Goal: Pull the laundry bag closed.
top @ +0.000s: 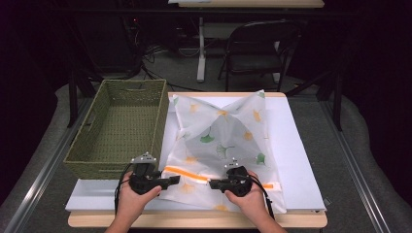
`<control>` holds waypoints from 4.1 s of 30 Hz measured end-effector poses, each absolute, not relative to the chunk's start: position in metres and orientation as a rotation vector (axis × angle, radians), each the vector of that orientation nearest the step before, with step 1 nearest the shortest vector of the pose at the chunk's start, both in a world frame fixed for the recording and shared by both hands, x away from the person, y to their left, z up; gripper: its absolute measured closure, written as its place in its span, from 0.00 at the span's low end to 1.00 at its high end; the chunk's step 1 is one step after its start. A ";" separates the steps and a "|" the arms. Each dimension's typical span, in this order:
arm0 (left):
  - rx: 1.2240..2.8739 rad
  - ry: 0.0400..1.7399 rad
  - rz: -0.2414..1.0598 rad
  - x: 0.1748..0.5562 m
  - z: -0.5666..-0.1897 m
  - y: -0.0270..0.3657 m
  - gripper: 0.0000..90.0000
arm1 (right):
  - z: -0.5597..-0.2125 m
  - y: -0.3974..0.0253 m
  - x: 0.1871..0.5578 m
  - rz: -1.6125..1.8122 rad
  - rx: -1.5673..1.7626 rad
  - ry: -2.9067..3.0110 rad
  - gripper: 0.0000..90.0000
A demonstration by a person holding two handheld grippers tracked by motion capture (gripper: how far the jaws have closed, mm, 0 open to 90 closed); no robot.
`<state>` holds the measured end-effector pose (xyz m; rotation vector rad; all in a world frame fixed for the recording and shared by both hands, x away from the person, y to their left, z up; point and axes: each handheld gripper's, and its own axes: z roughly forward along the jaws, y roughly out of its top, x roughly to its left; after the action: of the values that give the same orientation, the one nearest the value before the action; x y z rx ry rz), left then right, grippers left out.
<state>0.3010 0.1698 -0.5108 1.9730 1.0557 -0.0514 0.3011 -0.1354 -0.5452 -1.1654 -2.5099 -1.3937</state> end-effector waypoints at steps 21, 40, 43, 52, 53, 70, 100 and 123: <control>2.022 1.023 -0.037 0.300 -0.517 0.155 0.98 | -0.558 -0.133 0.308 -1.373 -1.234 -2.462 1.00; 2.025 1.021 -0.021 0.299 -0.519 0.157 0.98 | -0.559 -0.126 0.312 -1.360 -1.266 -2.490 1.00; 2.027 1.026 -0.017 0.298 -0.519 0.158 0.98 | -0.557 -0.128 0.312 -1.351 -1.262 -2.476 1.00; 2.038 1.016 -0.004 0.298 -0.519 0.158 0.98 | -0.554 -0.133 0.310 -1.327 -1.253 -2.473 1.00; 2.038 1.016 -0.004 0.298 -0.519 0.158 0.98 | -0.554 -0.133 0.310 -1.327 -1.253 -2.473 1.00; 2.039 1.027 0.000 0.297 -0.524 0.161 0.98 | -0.549 -0.167 0.301 -1.296 -1.374 -2.533 1.00; 2.058 1.028 -0.015 0.298 -0.530 0.164 0.98 | -0.554 -0.298 0.262 -1.269 -1.889 -2.425 1.00; 2.071 1.087 -0.027 0.288 -0.539 0.178 0.90 | -0.553 -0.309 0.256 -1.295 -1.904 -2.393 1.00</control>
<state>0.2879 0.1780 -0.5387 2.0711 1.0872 -0.0266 0.2557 -0.3091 -0.5530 -1.9036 -2.3929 -1.2951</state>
